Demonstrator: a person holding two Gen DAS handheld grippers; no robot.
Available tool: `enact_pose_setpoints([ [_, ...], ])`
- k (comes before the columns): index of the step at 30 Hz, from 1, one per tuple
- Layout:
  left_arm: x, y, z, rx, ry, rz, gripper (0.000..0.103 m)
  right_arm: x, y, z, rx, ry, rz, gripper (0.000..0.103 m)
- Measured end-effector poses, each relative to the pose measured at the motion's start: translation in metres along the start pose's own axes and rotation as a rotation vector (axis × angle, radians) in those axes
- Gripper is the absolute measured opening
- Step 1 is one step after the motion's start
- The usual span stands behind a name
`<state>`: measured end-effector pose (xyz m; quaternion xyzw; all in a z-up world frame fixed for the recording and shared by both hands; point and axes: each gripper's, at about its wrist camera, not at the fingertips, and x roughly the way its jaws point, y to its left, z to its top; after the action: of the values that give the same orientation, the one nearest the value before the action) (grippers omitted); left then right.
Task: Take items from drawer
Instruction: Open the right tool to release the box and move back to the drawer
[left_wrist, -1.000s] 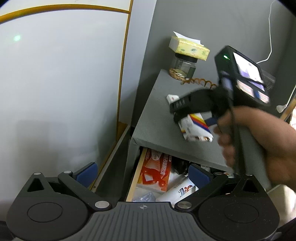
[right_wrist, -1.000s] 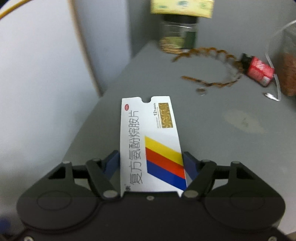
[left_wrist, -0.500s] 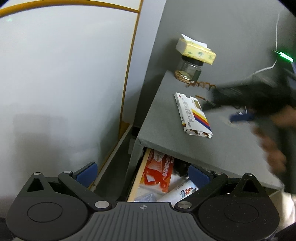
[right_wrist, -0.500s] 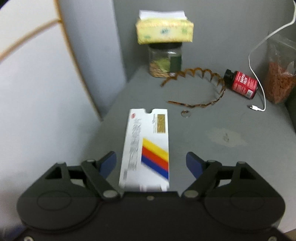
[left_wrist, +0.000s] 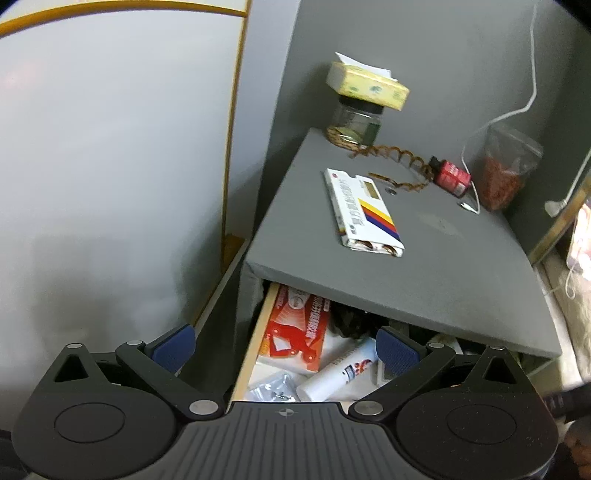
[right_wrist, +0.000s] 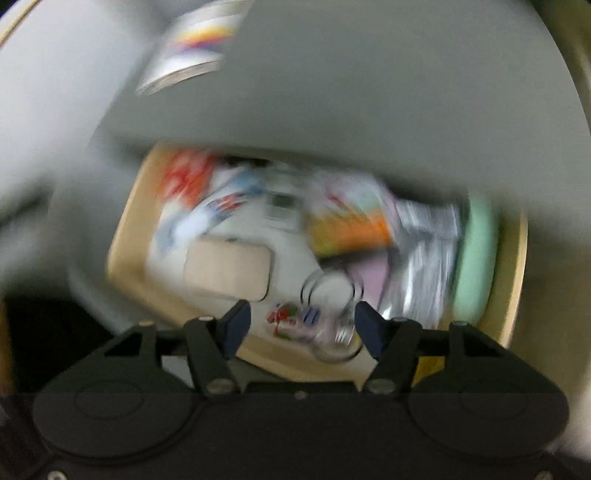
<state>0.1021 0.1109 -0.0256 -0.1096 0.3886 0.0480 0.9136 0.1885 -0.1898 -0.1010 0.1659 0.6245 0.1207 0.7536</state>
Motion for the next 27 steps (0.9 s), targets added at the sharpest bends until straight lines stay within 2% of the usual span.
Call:
enact_pose_setpoints([
  [2,0.0,-0.004,-0.002,0.015,0.002,0.0,0.103,0.008,-0.027,-0.003,0.229,0.018,0.058,0.062],
  [4,0.0,-0.006,-0.003,0.025,0.002,0.001,0.103,0.019,-0.04,-0.01,0.359,0.025,0.089,0.062],
  [9,0.0,-0.012,-0.008,0.062,0.002,0.014,0.103,0.036,-0.046,-0.015,0.457,0.021,0.021,0.061],
  [15,0.003,-0.019,-0.01,0.1,0.013,0.008,0.103,0.056,-0.04,-0.013,0.464,0.021,-0.034,0.062],
  [18,0.002,-0.023,-0.01,0.112,0.006,0.001,0.103,0.068,-0.033,-0.013,0.415,0.033,-0.062,0.052],
  [23,0.002,-0.025,-0.011,0.12,0.007,-0.001,0.103,0.073,-0.034,-0.008,0.39,0.03,-0.047,0.039],
  [26,0.002,-0.024,-0.011,0.118,0.006,0.0,0.103,0.068,-0.026,-0.004,0.33,0.001,-0.014,0.032],
  [27,0.002,-0.023,-0.011,0.113,0.006,0.001,0.103,0.064,-0.018,-0.002,0.252,-0.023,-0.014,0.032],
])
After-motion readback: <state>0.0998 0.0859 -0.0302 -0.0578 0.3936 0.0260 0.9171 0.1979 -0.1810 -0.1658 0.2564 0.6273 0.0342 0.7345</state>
